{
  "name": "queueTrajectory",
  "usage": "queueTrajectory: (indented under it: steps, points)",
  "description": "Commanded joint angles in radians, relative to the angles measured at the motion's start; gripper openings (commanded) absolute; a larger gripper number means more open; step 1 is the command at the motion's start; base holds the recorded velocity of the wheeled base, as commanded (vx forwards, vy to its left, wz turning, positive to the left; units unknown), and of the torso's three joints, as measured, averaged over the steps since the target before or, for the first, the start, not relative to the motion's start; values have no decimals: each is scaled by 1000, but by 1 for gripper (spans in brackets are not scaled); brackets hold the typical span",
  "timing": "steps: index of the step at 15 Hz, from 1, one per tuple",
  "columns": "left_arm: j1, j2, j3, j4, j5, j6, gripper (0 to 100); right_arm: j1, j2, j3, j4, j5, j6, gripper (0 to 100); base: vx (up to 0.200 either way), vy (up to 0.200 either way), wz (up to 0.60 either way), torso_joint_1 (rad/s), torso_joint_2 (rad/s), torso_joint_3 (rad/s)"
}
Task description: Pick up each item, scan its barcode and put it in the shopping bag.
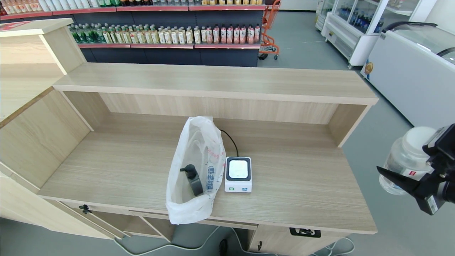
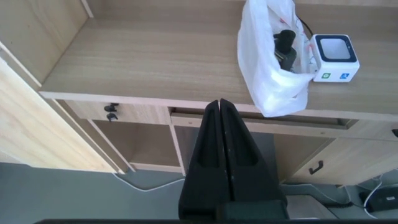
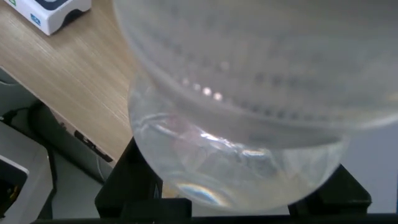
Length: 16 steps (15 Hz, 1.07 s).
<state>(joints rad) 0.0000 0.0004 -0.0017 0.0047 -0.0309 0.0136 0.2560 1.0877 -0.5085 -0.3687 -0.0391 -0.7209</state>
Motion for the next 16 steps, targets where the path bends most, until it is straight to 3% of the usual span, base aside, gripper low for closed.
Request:
queueTrajectory:
  steps: [1, 9, 16]
  points:
    - [0, 0, 0, 0, 0, 2, 0, 0, 28, -5, -15, 1, 0, 0, 0, 200, 0, 2, 2, 2]
    - [0, 0, 0, 0, 0, 0, 0, 3, 333, -21, -374, 42, 1, 0, 0, 200, 0, 2, 3, 1]
    - [0, 0, 0, 0, -1, -1, 0, 2, 538, -71, -549, 125, -5, 0, 0, 0, 0, 0, 0, 0]
